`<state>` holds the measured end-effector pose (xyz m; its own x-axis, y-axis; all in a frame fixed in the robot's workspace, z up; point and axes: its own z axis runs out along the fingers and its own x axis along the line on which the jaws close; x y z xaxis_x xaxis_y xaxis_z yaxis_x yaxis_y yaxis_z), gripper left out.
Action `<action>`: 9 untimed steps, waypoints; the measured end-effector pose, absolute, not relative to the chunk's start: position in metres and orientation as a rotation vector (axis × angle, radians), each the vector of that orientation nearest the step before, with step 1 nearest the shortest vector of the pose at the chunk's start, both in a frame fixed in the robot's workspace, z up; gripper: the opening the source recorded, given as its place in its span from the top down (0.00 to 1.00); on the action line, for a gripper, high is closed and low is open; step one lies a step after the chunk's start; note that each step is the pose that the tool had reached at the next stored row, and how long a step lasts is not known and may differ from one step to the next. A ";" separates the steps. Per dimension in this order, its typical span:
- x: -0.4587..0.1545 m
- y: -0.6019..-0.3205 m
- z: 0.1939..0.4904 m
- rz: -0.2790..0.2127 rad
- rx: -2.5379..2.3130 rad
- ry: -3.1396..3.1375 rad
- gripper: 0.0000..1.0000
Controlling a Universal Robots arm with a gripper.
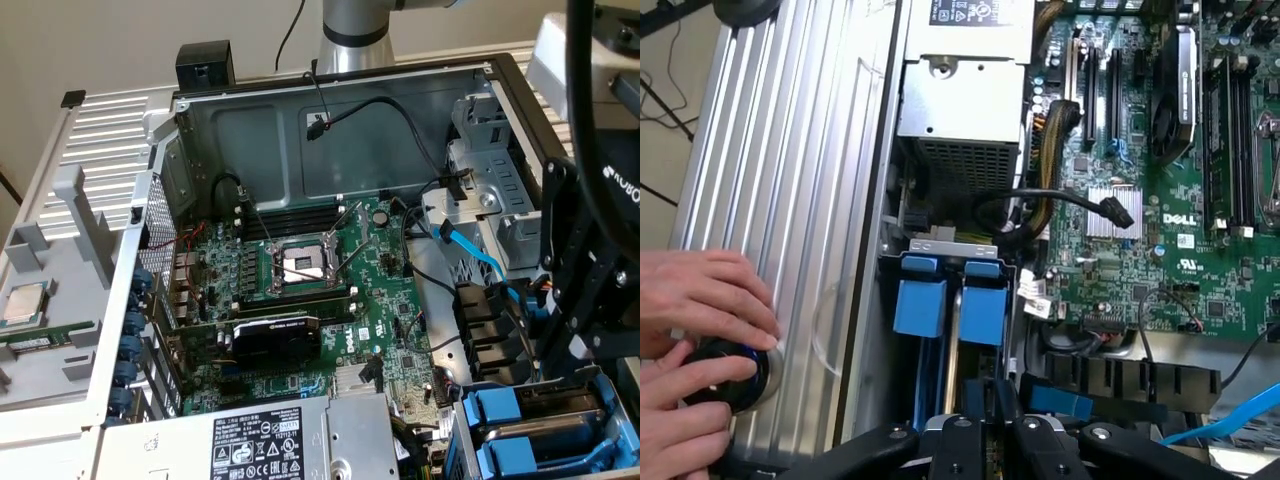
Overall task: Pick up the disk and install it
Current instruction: 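Insert the first disk wire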
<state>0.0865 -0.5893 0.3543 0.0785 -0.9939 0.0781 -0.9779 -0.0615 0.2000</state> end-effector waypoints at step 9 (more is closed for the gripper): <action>0.087 -0.587 0.353 -0.115 2.136 -2.012 0.83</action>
